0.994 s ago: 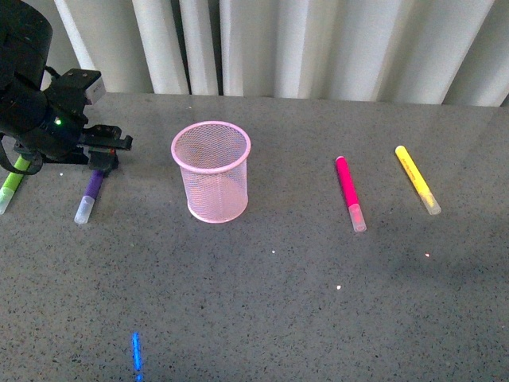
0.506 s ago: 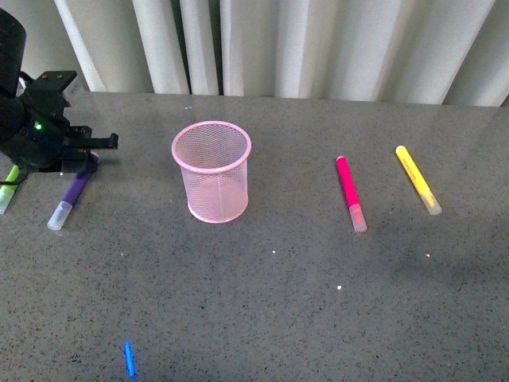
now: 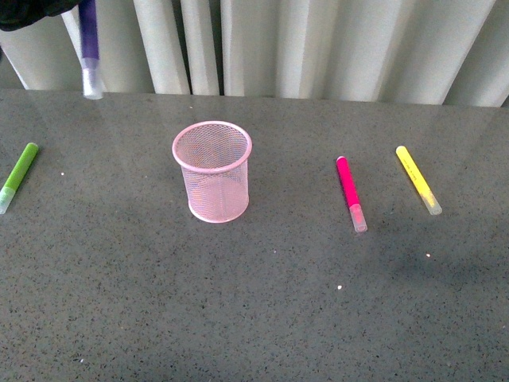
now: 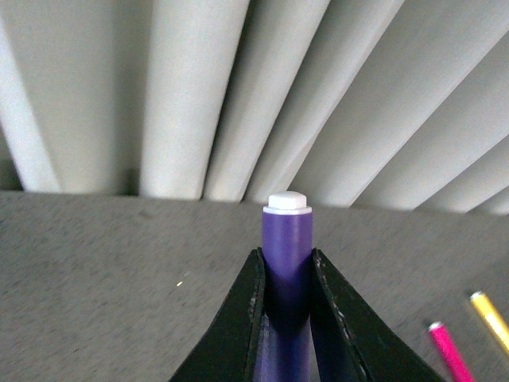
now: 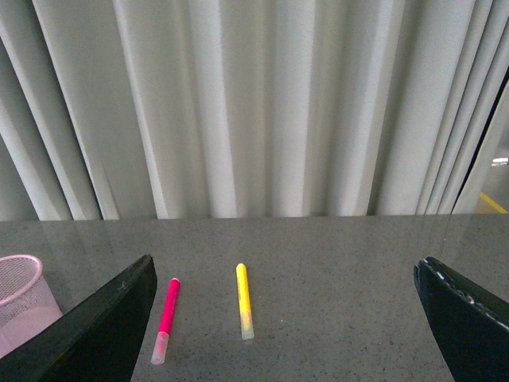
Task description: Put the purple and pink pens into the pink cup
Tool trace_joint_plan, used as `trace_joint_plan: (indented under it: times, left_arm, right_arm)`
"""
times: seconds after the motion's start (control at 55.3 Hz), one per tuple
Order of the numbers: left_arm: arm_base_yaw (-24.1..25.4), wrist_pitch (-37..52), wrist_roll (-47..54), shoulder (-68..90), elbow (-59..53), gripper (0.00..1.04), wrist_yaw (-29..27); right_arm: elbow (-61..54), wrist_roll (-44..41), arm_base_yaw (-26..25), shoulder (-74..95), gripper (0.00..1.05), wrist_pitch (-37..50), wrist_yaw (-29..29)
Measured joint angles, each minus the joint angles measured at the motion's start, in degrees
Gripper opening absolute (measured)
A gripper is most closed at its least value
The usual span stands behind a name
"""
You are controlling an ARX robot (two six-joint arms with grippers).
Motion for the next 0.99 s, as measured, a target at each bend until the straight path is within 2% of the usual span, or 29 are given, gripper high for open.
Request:
trace_joint_plan:
  times: [0.126, 0.289, 0.542, 0.994]
  left_arm:
    - [-5.11, 12.96, -8.09, 1.66, -5.22, 0.13, -5.75]
    - [-10.86, 21.2, -13.62, 3.82, -7.37, 0.13, -10.82]
    - [-15.34, 22.49, -14.78, 7.06, -5.92, 0.13, -14.82]
    - [-15.32, 21.77, -13.57, 14.47, -1.66, 0.13, -16.02]
  right_arm:
    - [0.0, 0.0, 0.0, 0.0, 0.98, 0.0, 0.0]
    - [0.0, 0.0, 0.0, 0.0, 0.98, 0.0, 0.0]
    - [0.0, 0.0, 0.0, 0.0, 0.98, 0.0, 0.0]
    - [0.0, 0.0, 0.0, 0.0, 0.98, 0.0, -0.02]
